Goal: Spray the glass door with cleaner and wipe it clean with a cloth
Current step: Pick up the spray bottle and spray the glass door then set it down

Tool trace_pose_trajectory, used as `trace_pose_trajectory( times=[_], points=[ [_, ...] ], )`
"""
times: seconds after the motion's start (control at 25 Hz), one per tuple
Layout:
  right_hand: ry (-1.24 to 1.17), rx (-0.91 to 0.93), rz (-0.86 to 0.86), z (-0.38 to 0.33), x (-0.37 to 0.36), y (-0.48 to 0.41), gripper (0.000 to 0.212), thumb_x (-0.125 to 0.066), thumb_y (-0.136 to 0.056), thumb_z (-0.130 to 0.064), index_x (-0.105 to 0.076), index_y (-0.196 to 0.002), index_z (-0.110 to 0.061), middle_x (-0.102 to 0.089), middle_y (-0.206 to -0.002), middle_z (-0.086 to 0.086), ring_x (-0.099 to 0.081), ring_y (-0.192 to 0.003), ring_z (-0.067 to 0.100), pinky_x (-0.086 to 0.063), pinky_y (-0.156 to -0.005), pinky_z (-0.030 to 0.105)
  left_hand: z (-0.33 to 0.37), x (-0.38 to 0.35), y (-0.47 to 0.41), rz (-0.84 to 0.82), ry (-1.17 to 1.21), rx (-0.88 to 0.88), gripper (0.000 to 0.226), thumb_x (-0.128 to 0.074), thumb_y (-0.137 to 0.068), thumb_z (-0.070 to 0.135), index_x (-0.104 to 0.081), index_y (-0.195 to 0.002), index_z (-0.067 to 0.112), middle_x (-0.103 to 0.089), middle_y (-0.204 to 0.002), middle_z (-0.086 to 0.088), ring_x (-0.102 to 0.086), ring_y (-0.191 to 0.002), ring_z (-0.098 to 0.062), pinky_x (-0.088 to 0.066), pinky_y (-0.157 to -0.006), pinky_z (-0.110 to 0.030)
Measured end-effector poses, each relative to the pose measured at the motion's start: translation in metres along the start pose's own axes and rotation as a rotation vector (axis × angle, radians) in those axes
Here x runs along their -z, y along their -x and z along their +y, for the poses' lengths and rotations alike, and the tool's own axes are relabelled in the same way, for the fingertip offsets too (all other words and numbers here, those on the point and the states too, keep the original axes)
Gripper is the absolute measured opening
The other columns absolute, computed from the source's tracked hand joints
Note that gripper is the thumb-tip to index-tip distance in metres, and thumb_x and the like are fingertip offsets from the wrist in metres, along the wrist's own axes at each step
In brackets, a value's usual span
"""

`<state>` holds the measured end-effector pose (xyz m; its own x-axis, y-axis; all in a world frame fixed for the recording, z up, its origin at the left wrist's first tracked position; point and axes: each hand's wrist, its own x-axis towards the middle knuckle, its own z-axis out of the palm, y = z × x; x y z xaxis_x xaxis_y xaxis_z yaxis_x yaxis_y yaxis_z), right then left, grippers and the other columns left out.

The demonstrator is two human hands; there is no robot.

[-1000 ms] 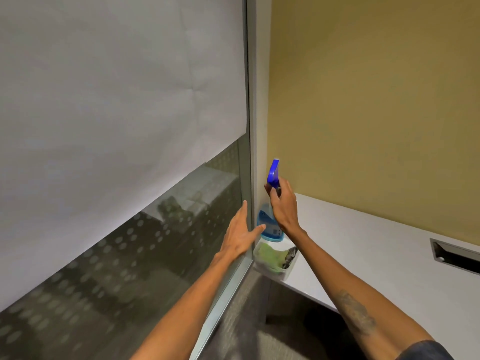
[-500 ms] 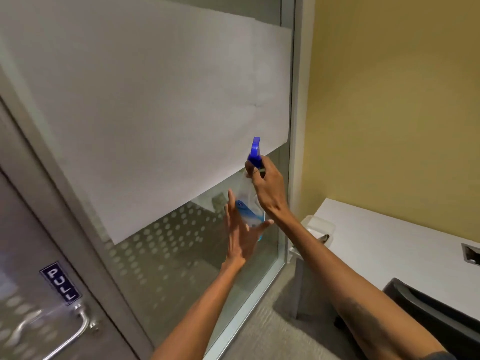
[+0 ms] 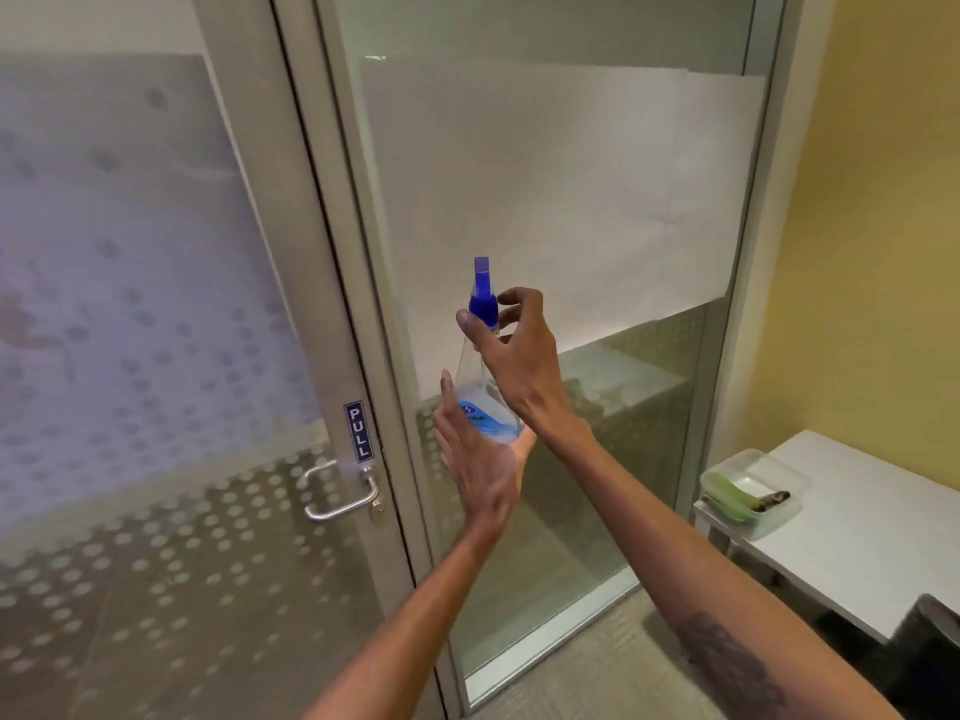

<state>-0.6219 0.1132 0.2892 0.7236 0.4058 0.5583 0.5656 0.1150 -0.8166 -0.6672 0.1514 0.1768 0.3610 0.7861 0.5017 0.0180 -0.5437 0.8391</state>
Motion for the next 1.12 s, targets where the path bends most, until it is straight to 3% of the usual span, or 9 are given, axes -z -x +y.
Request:
trace_pose_trajectory(
  times=[0.12, 0.24, 0.32, 0.48, 0.68, 0.76, 0.88, 1.0, 1.12],
  points=[
    [0.069, 0.039, -0.054, -0.039, -0.041, 0.010, 0.047, -0.071, -0.088, -0.053, -0.052, -0.117, -0.021, -0.056, -0.111, -0.002, -0.057, -0.084, 0.011, -0.050, -0.083, 0.033, 0.000, 0.054, -0.005, 0.084, -0.101, -0.005, 0.119, -0.066, -0.059, 0.060, -0.003, -0.158, 0.038, -0.039, -0.134, -0.003, -0.045, -0.120, -0.024, -0.040, -0.103, -0.048],
    [0.033, 0.039, -0.101, -0.076, -0.085, 0.022, 0.032, -0.070, -0.088, -0.051, -0.052, -0.090, -0.025, -0.056, -0.091, -0.004, -0.053, -0.069, 0.006, -0.044, -0.075, 0.030, -0.004, 0.107, -0.013, 0.179, -0.199, -0.018, 0.122, -0.075, -0.064, 0.055, 0.001, -0.159, 0.039, -0.040, -0.132, -0.001, -0.046, -0.113, -0.023, -0.036, -0.096, -0.039],
    [-0.050, 0.023, -0.106, -0.098, -0.116, 0.032, 0.028, -0.068, -0.090, -0.049, -0.051, -0.084, -0.027, -0.059, -0.080, -0.005, -0.061, -0.067, 0.012, -0.047, -0.071, 0.033, -0.008, 0.142, -0.019, 0.237, -0.220, -0.024, 0.118, -0.069, -0.065, 0.055, 0.000, -0.159, 0.039, -0.038, -0.129, 0.001, -0.042, -0.106, -0.019, -0.035, -0.095, -0.036],
    [-0.333, -0.027, -0.157, -0.137, -0.185, 0.055, 0.021, -0.069, -0.090, -0.031, -0.057, -0.093, -0.015, -0.062, -0.075, -0.003, -0.076, -0.066, 0.021, -0.062, -0.076, 0.051, -0.022, 0.209, -0.036, 0.328, -0.252, -0.002, 0.112, -0.063, -0.066, 0.047, -0.002, -0.159, 0.040, -0.037, -0.127, 0.004, -0.033, -0.102, -0.011, -0.031, -0.093, -0.032],
    [-0.433, -0.013, -0.220, -0.178, -0.269, 0.074, 0.023, -0.069, -0.089, -0.022, -0.058, -0.101, -0.006, -0.067, -0.083, 0.013, -0.076, -0.062, 0.019, -0.062, -0.068, 0.049, -0.045, 0.294, -0.061, 0.403, -0.270, 0.024, 0.106, -0.034, -0.059, 0.054, -0.008, -0.160, 0.035, -0.042, -0.125, -0.003, -0.043, -0.107, -0.022, -0.029, -0.087, -0.031],
    [-0.463, -0.035, -0.210, -0.194, -0.301, 0.080, 0.023, -0.069, -0.088, -0.020, -0.058, -0.100, -0.005, -0.065, -0.077, 0.005, -0.077, -0.062, 0.022, -0.062, -0.068, 0.048, -0.055, 0.327, -0.072, 0.408, -0.303, 0.021, 0.107, -0.039, -0.059, 0.054, -0.008, -0.159, 0.034, -0.042, -0.126, -0.003, -0.043, -0.108, -0.022, -0.030, -0.085, -0.032],
    [-0.458, -0.050, -0.191, -0.218, -0.347, 0.090, 0.020, -0.067, -0.088, -0.019, -0.060, -0.103, -0.008, -0.064, -0.072, 0.001, -0.075, -0.059, 0.023, -0.062, -0.072, 0.047, -0.072, 0.376, -0.088, 0.384, -0.355, 0.015, 0.114, -0.069, -0.065, 0.040, -0.004, -0.159, 0.036, -0.038, -0.127, -0.001, -0.042, -0.112, -0.024, -0.035, -0.085, -0.036],
    [-0.475, -0.057, -0.175, -0.237, -0.386, 0.100, 0.015, -0.067, -0.088, -0.017, -0.063, -0.100, -0.010, -0.067, -0.077, 0.003, -0.075, -0.061, 0.023, -0.062, -0.069, 0.047, -0.086, 0.416, -0.099, 0.370, -0.379, 0.002, 0.113, -0.064, -0.065, 0.047, -0.004, -0.160, 0.034, -0.037, -0.131, -0.003, -0.041, -0.115, -0.027, -0.038, -0.088, -0.042],
    [-0.495, -0.055, -0.168, -0.250, -0.413, 0.106, 0.012, -0.068, -0.087, -0.019, -0.061, -0.093, -0.011, -0.066, -0.077, 0.004, -0.078, -0.066, 0.027, -0.062, -0.066, 0.045, -0.094, 0.442, -0.108, 0.349, -0.405, 0.000, 0.117, -0.076, -0.069, 0.041, -0.004, -0.161, 0.030, -0.037, -0.133, -0.004, -0.042, -0.117, -0.028, -0.039, -0.089, -0.043]
  ],
)
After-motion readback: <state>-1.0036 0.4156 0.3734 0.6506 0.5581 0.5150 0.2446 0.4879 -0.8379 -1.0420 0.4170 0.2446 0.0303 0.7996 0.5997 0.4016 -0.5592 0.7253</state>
